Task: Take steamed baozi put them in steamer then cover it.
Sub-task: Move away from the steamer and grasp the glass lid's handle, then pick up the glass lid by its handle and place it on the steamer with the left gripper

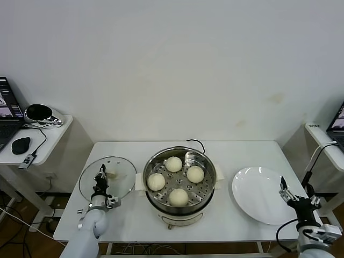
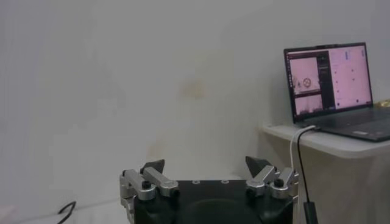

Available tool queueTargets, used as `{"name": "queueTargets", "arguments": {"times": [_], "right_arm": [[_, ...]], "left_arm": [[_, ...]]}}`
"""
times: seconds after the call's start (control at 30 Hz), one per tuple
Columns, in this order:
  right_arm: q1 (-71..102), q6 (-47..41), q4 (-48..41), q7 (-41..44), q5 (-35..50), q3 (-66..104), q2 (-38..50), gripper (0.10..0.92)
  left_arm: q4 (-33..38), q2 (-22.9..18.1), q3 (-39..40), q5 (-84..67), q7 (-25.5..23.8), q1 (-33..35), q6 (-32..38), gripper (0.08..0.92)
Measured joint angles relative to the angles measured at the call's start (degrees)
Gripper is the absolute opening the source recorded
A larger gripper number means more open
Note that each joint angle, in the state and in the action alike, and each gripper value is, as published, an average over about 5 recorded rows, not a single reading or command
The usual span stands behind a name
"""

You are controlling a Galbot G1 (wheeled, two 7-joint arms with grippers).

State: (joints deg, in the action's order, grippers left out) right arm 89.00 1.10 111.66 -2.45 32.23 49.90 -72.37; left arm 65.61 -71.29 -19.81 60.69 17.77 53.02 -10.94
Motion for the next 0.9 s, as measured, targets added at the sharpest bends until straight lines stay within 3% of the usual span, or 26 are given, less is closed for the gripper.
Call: {"name": "queueTargets", "arguments": {"times": [0.33, 0.6, 0.9], "right_arm": [[-0.9, -1.4, 1.6, 0.3, 0.9, 0.5, -1.0, 0.823], [-1.8, -1.7, 1.9, 0.3, 1.3, 0.0, -1.8, 0.823], [-2.3, -2.1, 3.0, 0.2, 0.5, 0.3, -3.3, 0.823]], "left_arm": [[11.1, 1.2, -3.3, -3.3, -4.4, 5.7, -3.6, 0.146], [26.3, 3.2, -6.4, -5.5, -10.5, 12.5, -12.6, 0.146], [39.5, 3.2, -7.0, 2.5, -16.9, 17.3, -23.4, 0.146]]}}
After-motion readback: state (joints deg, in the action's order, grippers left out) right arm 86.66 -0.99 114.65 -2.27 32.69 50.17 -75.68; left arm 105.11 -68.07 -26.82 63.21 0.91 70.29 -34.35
